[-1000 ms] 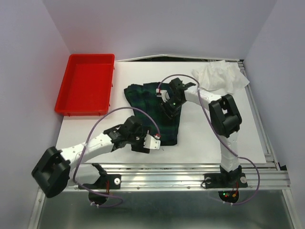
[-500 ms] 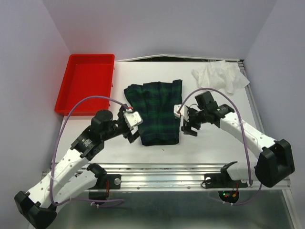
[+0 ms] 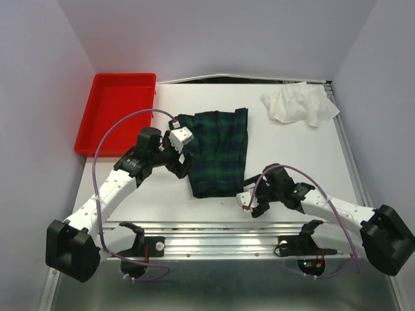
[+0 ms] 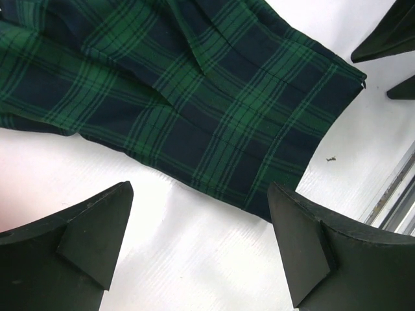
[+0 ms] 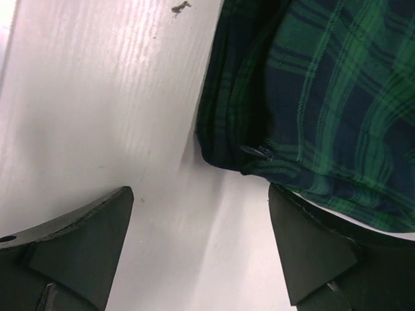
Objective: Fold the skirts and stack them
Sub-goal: Fold the skirt
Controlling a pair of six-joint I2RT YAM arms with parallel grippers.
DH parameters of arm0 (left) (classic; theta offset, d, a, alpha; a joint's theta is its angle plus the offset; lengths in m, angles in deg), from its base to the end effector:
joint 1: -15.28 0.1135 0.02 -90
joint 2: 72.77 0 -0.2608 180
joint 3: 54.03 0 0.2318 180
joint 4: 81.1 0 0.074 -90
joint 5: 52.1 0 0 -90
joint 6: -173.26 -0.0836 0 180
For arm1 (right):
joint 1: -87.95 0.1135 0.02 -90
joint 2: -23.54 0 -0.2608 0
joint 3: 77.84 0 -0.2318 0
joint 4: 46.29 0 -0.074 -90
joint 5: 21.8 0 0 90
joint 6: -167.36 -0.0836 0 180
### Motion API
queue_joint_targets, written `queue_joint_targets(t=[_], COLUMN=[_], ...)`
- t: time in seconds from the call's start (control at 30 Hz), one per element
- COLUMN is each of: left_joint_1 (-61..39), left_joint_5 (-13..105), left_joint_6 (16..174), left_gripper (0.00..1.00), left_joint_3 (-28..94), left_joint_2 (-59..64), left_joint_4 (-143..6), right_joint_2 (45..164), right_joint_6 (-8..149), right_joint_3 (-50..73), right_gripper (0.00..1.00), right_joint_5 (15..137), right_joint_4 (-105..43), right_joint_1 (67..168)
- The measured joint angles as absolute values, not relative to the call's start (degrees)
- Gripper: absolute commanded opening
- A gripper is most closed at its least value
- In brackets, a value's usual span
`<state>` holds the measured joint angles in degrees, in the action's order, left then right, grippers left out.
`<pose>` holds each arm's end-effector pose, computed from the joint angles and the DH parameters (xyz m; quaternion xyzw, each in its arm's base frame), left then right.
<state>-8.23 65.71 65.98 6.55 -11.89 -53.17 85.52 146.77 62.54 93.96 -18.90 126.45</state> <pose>0.2185 -0.1376 0.2701 0.4059 0.7378 -0.2330 0.4863 0.1404 0.1581 0.1416 -0.7852 0.4766 0.1124 0.3791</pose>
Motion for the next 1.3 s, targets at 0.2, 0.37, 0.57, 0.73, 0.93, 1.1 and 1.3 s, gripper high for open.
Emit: queue_joint_targets(t=[0.2, 0.37, 0.57, 0.73, 0.93, 1.1, 1.3], left_joint_1=[-8.2, -8.1, -8.1, -8.1, -10.1, -15.2, -19.0], left_joint_5=[67.6, 67.7, 67.9, 67.4, 65.1, 62.7, 60.0], left_joint_6=[64.2, 61.7, 59.5, 55.3, 45.5, 37.2, 29.9], left_gripper=[0.92, 0.91, 0.89, 0.95, 0.98, 0.98, 0.98], left_joint_3=[7.0, 7.0, 7.0, 6.5, 2.5, -1.6, -7.9], left_joint_2=[-7.0, -4.2, -3.9, -4.1, -8.2, -11.2, -15.8], left_joint_4=[-53.0, -53.0, -53.2, -55.0, -55.9, -56.9, -60.6], right_joint_2=[86.7, 88.9, 88.7, 92.6, 96.9, 97.3, 96.2], right_joint_6=[148.5, 148.5, 152.2, 152.6, 152.1, 152.1, 145.7], right_joint_3=[66.0, 66.7, 70.1, 70.6, 69.5, 69.4, 66.9], right_gripper=[0.9, 0.89, 0.59, 0.48, 0.3, 0.01, 0.01], right_joint_5=[91.8, 88.8, 88.3, 89.2, 90.2, 91.3, 92.7], right_joint_4=[-29.8, -36.6, -42.2, -45.1, -49.5, -50.3, -49.2], right_joint_1=[128.8, 130.5, 130.8, 131.1, 131.2, 131.2, 131.2])
